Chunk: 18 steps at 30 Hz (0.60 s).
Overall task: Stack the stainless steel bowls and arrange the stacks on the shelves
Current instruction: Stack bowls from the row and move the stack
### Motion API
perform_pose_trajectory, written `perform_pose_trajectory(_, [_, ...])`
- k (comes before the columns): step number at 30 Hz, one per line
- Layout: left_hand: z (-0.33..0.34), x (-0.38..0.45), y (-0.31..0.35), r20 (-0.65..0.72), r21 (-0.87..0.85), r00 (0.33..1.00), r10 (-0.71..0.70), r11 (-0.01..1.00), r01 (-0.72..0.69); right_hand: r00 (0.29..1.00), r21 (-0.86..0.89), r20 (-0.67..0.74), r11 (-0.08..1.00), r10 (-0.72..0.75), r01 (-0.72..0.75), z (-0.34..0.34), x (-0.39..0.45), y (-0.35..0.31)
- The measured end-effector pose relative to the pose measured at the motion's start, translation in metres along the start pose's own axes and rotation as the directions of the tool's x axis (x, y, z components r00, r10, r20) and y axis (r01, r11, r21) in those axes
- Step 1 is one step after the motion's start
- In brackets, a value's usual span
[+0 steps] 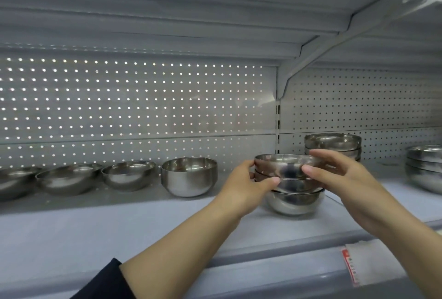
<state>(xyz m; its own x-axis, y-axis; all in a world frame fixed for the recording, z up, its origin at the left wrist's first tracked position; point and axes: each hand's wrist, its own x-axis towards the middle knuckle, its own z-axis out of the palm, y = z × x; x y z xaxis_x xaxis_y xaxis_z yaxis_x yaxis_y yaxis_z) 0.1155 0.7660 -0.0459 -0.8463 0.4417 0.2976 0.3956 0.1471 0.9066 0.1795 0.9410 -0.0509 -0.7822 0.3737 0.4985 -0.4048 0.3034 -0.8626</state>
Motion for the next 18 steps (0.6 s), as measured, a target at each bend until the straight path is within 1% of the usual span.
perform_pose_trajectory(13, [0.011,-0.001,-0.002,-0.061,-0.056,0.998,0.011,0.998,-0.015,1.0,0.062,0.012,0.998,-0.005,0.005,0.002,0.002,0.007])
perform_pose_trajectory(16, [0.011,-0.002,-0.002,-0.067,-0.051,0.998,0.008,0.999,-0.011,1.0,0.053,0.022,0.999,-0.002,0.001,0.0,0.003,0.008])
perform_pose_trajectory(18, [0.006,-0.005,-0.001,-0.087,-0.045,0.996,-0.02,0.999,0.016,1.0,0.007,0.006,1.0,-0.013,0.013,-0.001,0.001,0.004])
